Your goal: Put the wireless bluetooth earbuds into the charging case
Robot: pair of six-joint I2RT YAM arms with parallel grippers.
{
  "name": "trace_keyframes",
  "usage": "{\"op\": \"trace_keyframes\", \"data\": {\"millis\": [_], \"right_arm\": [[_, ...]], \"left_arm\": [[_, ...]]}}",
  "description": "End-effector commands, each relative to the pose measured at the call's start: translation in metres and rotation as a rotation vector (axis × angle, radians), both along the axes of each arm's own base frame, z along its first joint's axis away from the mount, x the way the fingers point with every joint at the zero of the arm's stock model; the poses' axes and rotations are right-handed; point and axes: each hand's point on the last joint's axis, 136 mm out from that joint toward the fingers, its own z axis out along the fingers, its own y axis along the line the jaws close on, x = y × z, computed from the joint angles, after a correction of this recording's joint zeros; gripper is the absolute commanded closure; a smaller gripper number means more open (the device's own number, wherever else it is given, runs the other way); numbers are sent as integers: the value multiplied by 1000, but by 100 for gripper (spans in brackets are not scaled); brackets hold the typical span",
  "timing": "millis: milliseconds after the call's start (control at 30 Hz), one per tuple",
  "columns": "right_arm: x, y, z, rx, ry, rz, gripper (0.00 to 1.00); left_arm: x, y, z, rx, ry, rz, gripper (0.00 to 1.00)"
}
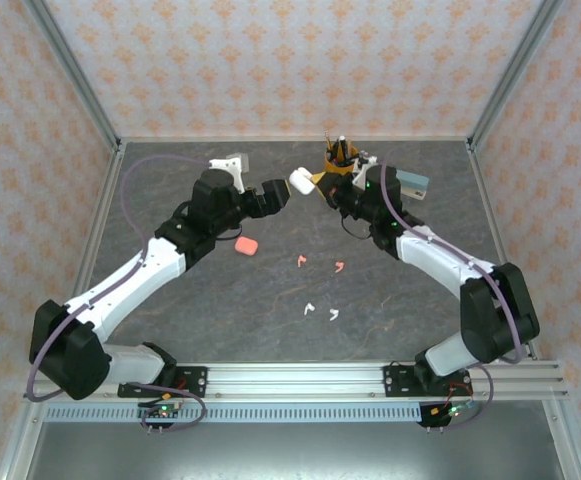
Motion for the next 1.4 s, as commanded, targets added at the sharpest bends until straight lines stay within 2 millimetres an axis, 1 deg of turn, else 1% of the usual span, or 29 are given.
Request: {"op": "trace_keyframes", "data": {"millis": [0,67,167,267,367,400,467,500,600,700,800,900,933,1000,1067,1167,1233,1300,1367], "right_arm": [[-12,-12,-8,-218,-22,74,100],[-10,-16,-6,-261,-32,80,100],[-9,-20,-3,-324,-47,85,100],[-8,-23,-2,-363,-56,84,100],[-8,-26,-2,-386,-61,76,100],[-7,-27,-2,-394,-63,73,100],[-8,-28,-4,-404,-64,71,100],[-7,-28,-4,-409,-68,70,100],[-7,-29,-6,-422,-71,70,100],[-6,-30,-5,-435,-78,74,100],[-5,-29,-2,-444,-90,81,100],[-4,-28,-1,-453,-100,91,100],[-3,-27,0,-458,-103,96,100],[-2,-25,1,-464,-110,109,100],[-1,-22,1,-471,-120,129,100],[-2,-16,0,-485,-146,180,100],[-4,-12,-1,-498,-165,220,100],[-6,-9,-2,-511,-183,260,100],[-9,-6,-5,-523,-197,301,100]], "left_arm": [[-10,44,-48,333,175,93,0],[-8,54,-47,408,189,126,0],[-4,79,-49,532,233,232,0],[-4,101,-52,726,292,272,0],[-4,128,-49,895,342,385,0],[-4,134,-48,939,344,410,1],[-5,140,-45,977,333,440,0],[-5,140,-44,981,330,433,0],[-7,134,-39,995,321,385,0],[-8,125,-28,1028,264,331,0],[-11,125,-9,987,216,357,0],[-13,110,3,886,183,292,0],[-14,103,4,842,176,249,0],[-15,80,2,736,136,138,0],[-16,63,0,607,113,51,0],[-16,50,-1,456,85,-39,0],[-17,38,2,327,45,-116,0],[-17,32,7,222,8,-166,0],[-15,30,7,167,6,-195,0]]}}
